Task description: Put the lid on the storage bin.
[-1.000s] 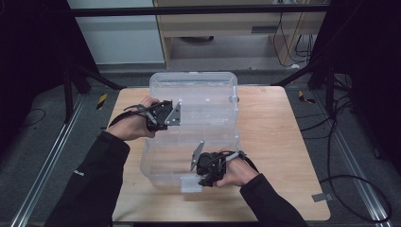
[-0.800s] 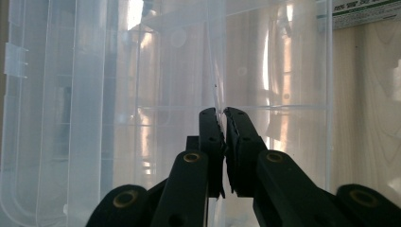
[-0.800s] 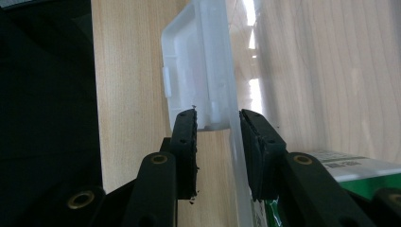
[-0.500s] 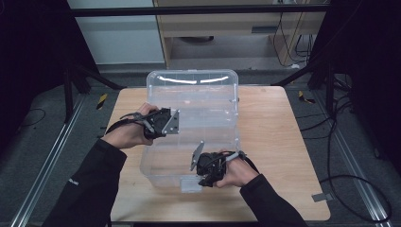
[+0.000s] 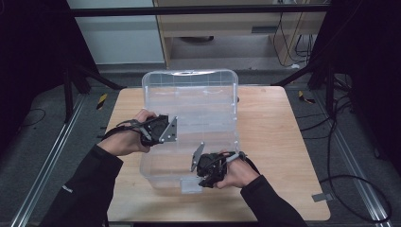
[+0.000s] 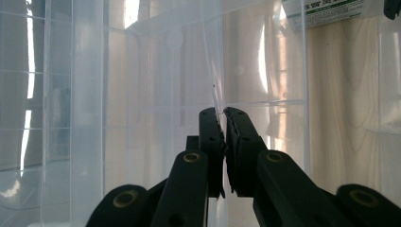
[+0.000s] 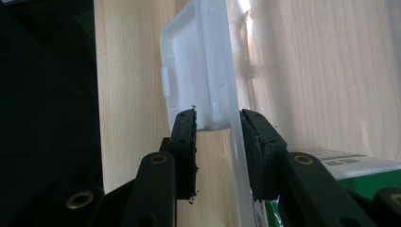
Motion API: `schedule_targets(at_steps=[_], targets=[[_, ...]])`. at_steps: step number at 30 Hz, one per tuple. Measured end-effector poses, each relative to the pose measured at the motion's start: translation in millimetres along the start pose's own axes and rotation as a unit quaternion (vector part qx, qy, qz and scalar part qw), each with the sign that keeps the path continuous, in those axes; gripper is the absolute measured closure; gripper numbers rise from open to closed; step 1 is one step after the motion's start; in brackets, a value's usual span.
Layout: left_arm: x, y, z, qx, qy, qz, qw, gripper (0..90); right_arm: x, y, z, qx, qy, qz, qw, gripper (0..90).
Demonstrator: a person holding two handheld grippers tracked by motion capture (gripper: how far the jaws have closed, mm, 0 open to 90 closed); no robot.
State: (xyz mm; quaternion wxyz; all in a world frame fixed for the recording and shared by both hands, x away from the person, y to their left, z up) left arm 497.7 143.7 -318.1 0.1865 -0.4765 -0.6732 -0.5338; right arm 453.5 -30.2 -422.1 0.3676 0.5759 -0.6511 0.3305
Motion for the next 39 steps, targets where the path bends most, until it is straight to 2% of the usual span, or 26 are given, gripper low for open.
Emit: schedule_targets(at_steps=[6,19,20,22,24,28,29,31,37,39], targets=[[1.1,-4.0,-2.2,-0.009,-0.004,0.000,0.9999,85.3,0.0,0.3,-0.2,0.002,0.002,0.001,1.0000,67.7],[5.4,-19.3,0.2,-0.001,-0.010,0.008,0.9999,85.2,0.3,1.2,0.5,0.006,-0.003,0.005,1.0000,67.6],[5.7,-19.7,0.2,-0.006,-0.011,0.008,0.9999,85.2,0.3,1.5,0.7,0.005,-0.004,0.003,1.0000,67.6],[5.3,-23.3,1.1,0.006,-0.019,0.011,0.9997,85.2,0.3,1.8,0.9,0.003,-0.006,0.004,1.0000,67.5],[5.6,-25.0,1.5,0.007,-0.021,0.015,0.9996,85.2,0.6,1.3,1.4,0.006,-0.007,0.005,0.9999,67.3],[5.6,-27.5,0.8,0.006,-0.019,0.018,0.9997,85.0,1.0,2.8,1.5,0.009,-0.007,0.012,0.9999,67.0],[5.7,-27.1,0.5,0.000,-0.019,0.018,0.9997,85.0,1.0,3.6,1.5,0.009,-0.007,0.014,0.9998,66.8],[5.7,-28.8,1.1,0.006,-0.021,0.022,0.9995,85.0,1.6,5.0,2.4,0.006,-0.012,0.018,0.9998,66.5],[5.3,-33.0,0.9,0.009,-0.021,0.027,0.9994,84.6,3.9,6.3,3.4,0.009,-0.023,0.029,0.9993,65.4],[5.1,-33.6,1.3,0.012,-0.024,0.030,0.9992,84.5,8.7,7.3,3.6,0.004,-0.037,0.026,0.9990,64.2]])
Point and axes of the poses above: each handheld gripper's, and its own axes: x roughly backward along the jaws, z roughly out of its underside, y roughly to its left, the point moved 2 cm from there along -x, roughly forward along the jaws, and after that the axes turned 8 degrees about -y, right-handed, at the moved point
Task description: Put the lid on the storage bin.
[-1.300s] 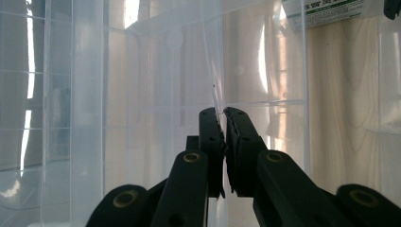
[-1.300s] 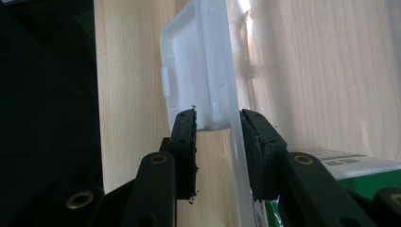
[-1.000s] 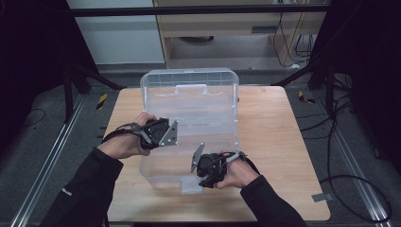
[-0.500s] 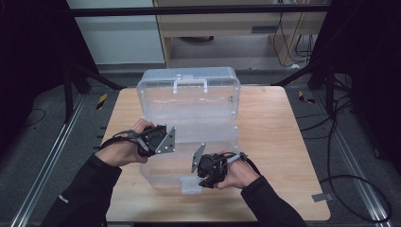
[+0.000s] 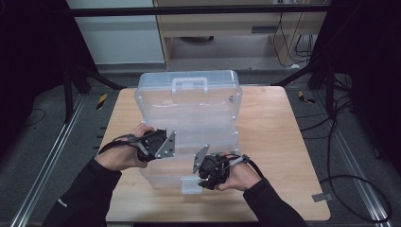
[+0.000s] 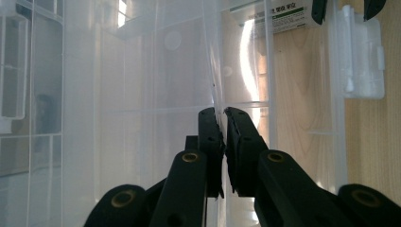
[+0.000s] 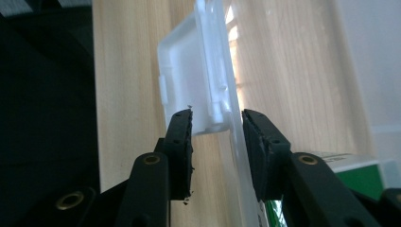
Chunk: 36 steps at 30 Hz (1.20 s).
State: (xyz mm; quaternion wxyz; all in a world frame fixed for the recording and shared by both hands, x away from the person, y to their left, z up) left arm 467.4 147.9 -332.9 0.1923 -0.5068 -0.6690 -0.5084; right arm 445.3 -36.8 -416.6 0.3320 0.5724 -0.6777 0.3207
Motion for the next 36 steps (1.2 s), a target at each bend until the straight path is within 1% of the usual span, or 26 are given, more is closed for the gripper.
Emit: schedule_targets(at_steps=[2,3,4,5,6,7,8,9,10,13,14,15,16,17,19,20,21,23,25,26,27,28,31,32,33,36], targets=[[-0.1,-0.7,0.7,0.008,-0.002,0.002,1.0000,84.4,6.2,1.6,0.6,-0.003,-0.016,0.005,0.9999,64.1],[-0.1,-0.3,0.6,0.006,-0.002,0.003,1.0000,84.3,10.2,2.1,1.5,-0.002,-0.025,0.009,0.9996,64.6],[-0.1,-0.3,0.6,0.006,-0.002,0.003,1.0000,84.3,10.2,2.1,1.5,-0.002,-0.025,0.009,0.9996,64.6],[-0.5,-0.4,0.5,0.009,-0.003,0.003,0.9999,84.2,19.2,3.1,4.2,-0.009,-0.050,0.019,0.9985,66.4],[-0.6,-0.4,0.5,0.012,-0.003,0.003,0.9999,84.2,23.1,3.4,5.6,-0.012,-0.060,0.024,0.9978,68.1],[-0.7,-0.3,0.4,0.014,-0.003,0.004,0.9999,84.2,31.2,4.2,7.6,-0.019,-0.079,0.042,0.9958,71.8],[-0.8,-0.2,0.4,0.015,-0.003,0.004,0.9999,84.1,37.9,4.2,9.7,-0.024,-0.098,0.052,0.9935,74.0],[-0.8,-0.1,0.3,0.016,-0.003,0.004,0.9999,84.1,43.3,4.1,11.3,-0.031,-0.110,0.056,0.9918,76.0],[-0.9,-0.3,0.1,0.017,-0.002,0.003,0.9998,84.0,50.4,4.2,13.7,-0.041,-0.126,0.064,0.9891,77.9],[-1.2,-0.6,-0.4,0.019,-0.001,0.003,0.9998,83.8,70.6,4.4,22.7,-0.066,-0.180,0.083,0.9780,82.2],[-1.2,-0.6,-0.4,0.019,-0.001,0.003,0.9998,83.9,70.6,4.4,22.7,-0.066,-0.180,0.083,0.9780,82.2],[-1.4,-0.7,-0.6,0.020,0.000,0.004,0.9998,83.8,80.1,3.0,29.1,-0.088,-0.207,0.089,0.9703,85.1],[-1.4,-0.7,-0.6,0.020,0.000,0.004,0.9998,83.8,80.1,3.0,29.1,-0.088,-0.207,0.089,0.9703,85.1],[-1.3,-0.7,-1.0,0.021,0.002,0.006,0.9998,83.7,87.2,0.0,35.2,-0.105,-0.230,0.102,0.9622,87.5],[-1.4,-0.8,-1.0,0.022,0.002,0.006,0.9997,83.6,93.4,-3.8,40.3,-0.118,-0.254,0.120,0.9525,89.6],[-1.4,-0.8,-1.0,0.022,0.002,0.006,0.9997,83.6,93.4,-3.8,40.3,-0.118,-0.254,0.120,0.9525,89.6],[-1.5,-0.8,-0.9,0.022,0.002,0.006,0.9997,83.5,99.7,-7.6,44.1,-0.132,-0.279,0.134,0.9417,90.0],[-1.7,-0.7,-0.7,0.025,0.001,0.008,0.9997,83.4,106.3,-11.7,46.6,-0.143,-0.305,0.150,0.9296,90.0],[-1.9,-0.7,-0.7,0.026,0.000,0.007,0.9996,83.3,113.3,-17.8,48.3,-0.158,-0.332,0.164,0.9152,89.9],[-2.0,-0.8,-0.8,0.027,0.000,0.007,0.9996,83.3,113.3,-17.8,48.3,-0.158,-0.332,0.164,0.9152,89.9],[-2.0,-0.9,-0.7,0.027,0.000,0.007,0.9996,83.2,119.4,-25.6,49.4,-0.172,-0.354,0.179,0.9018,89.9],[-2.0,-0.9,-0.7,0.027,0.000,0.007,0.9996,83.2,121.2,-29.8,49.5,-0.177,-0.361,0.189,0.8958,89.9],[-2.0,-0.9,-0.1,0.032,-0.003,0.008,0.9995,83.2,123.6,-42.3,49.1,-0.186,-0.368,0.216,0.8850,89.8],[-2.1,-1.0,0.0,0.032,-0.003,0.009,0.9994,83.2,123.6,-46.7,49.0,-0.189,-0.370,0.222,0.8821,89.9],[-2.2,-1.1,0.1,0.034,-0.004,0.010,0.9994,83.2,123.7,-50.9,49.1,-0.193,-0.372,0.231,0.8779,90.0],[-2.2,-1.5,0.3,0.035,-0.004,0.011,0.9993,83.1,122.8,-62.7,49.6,-0.205,-0.374,0.242,0.8716,90.0]])
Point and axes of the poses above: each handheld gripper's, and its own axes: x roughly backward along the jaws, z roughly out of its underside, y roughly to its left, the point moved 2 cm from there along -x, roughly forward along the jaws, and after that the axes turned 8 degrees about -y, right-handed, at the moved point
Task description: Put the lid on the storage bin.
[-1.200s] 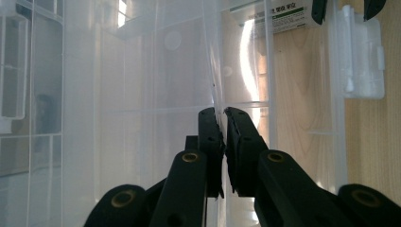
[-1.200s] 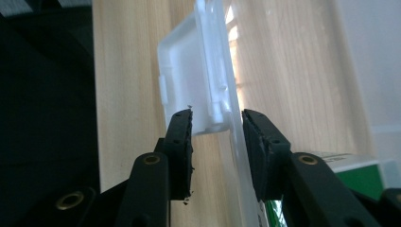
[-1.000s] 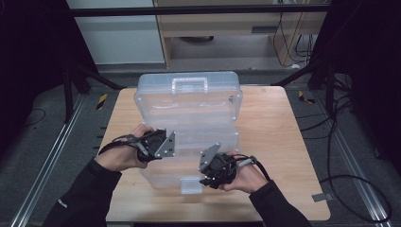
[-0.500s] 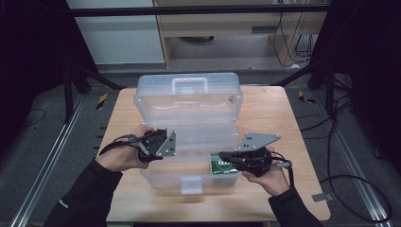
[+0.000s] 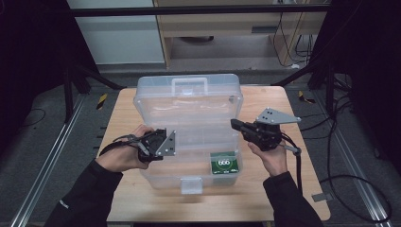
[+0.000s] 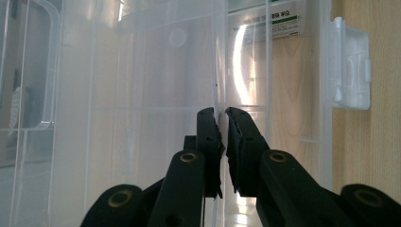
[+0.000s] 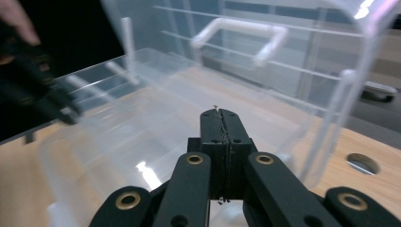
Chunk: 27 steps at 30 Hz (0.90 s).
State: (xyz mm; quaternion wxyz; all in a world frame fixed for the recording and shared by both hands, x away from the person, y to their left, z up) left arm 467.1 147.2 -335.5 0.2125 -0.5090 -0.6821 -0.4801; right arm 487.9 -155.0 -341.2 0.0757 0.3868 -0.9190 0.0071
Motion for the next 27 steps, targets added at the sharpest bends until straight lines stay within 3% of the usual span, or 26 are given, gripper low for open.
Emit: schedule_targets(at_steps=[3,13,27], targets=[[-0.1,-0.8,0.8,0.003,-0.002,0.003,1.0000,83.1,-7.8,-10.5,1.4,-0.019,0.001,0.013,0.9997,90.0],[-0.7,-2.8,2.8,0.007,-0.009,0.009,0.9999,82.4,-12.7,-30.0,3.6,-0.033,0.012,0.042,0.9985,90.0],[-2.5,-6.1,3.8,0.009,-0.011,0.015,0.9998,81.0,-8.8,-34.5,7.1,-0.044,0.023,0.036,0.9981,90.0]])
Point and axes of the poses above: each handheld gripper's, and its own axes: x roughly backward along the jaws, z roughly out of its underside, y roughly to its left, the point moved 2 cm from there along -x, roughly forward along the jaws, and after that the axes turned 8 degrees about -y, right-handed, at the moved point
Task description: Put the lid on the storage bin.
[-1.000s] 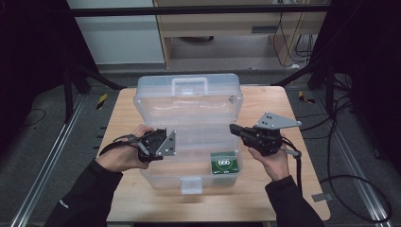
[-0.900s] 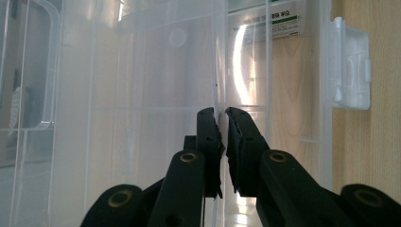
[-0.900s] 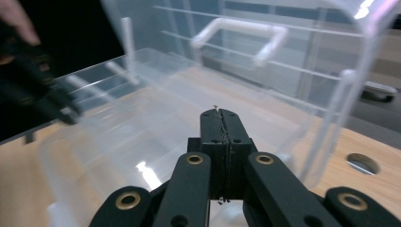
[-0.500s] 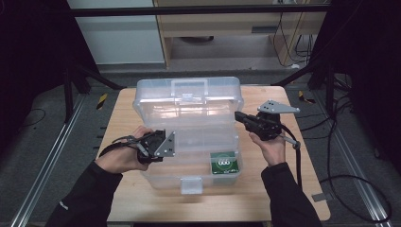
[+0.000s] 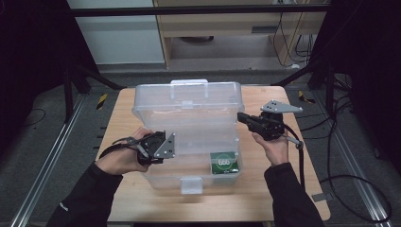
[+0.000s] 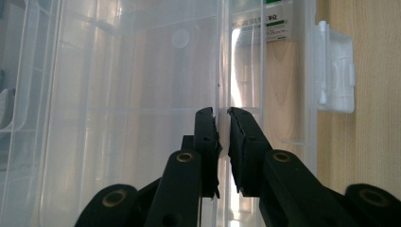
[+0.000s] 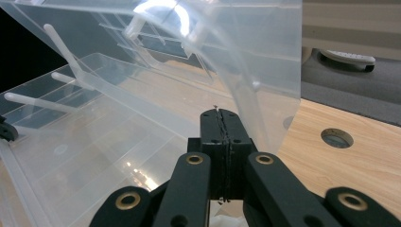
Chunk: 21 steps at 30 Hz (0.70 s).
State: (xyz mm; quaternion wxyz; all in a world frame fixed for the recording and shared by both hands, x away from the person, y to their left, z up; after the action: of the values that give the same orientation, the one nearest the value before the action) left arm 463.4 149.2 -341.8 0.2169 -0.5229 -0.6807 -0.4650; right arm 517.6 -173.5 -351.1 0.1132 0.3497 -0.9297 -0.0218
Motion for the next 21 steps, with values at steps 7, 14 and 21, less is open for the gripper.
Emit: schedule_targets(at_steps=[7,14,21], targets=[[-2.0,0.0,-0.4,0.002,-0.002,-0.003,1.0000,76.4,2.6,2.0,1.7,0.002,0.002,-0.005,1.0000,90.0],[-5.0,2.1,-1.3,0.043,-0.061,-0.005,0.9972,67.3,3.7,6.1,4.3,0.007,0.013,-0.012,0.9998,89.9],[-7.1,1.0,1.8,0.088,-0.113,-0.001,0.9897,58.9,4.0,9.7,5.7,0.015,0.019,-0.017,0.9996,89.9]])
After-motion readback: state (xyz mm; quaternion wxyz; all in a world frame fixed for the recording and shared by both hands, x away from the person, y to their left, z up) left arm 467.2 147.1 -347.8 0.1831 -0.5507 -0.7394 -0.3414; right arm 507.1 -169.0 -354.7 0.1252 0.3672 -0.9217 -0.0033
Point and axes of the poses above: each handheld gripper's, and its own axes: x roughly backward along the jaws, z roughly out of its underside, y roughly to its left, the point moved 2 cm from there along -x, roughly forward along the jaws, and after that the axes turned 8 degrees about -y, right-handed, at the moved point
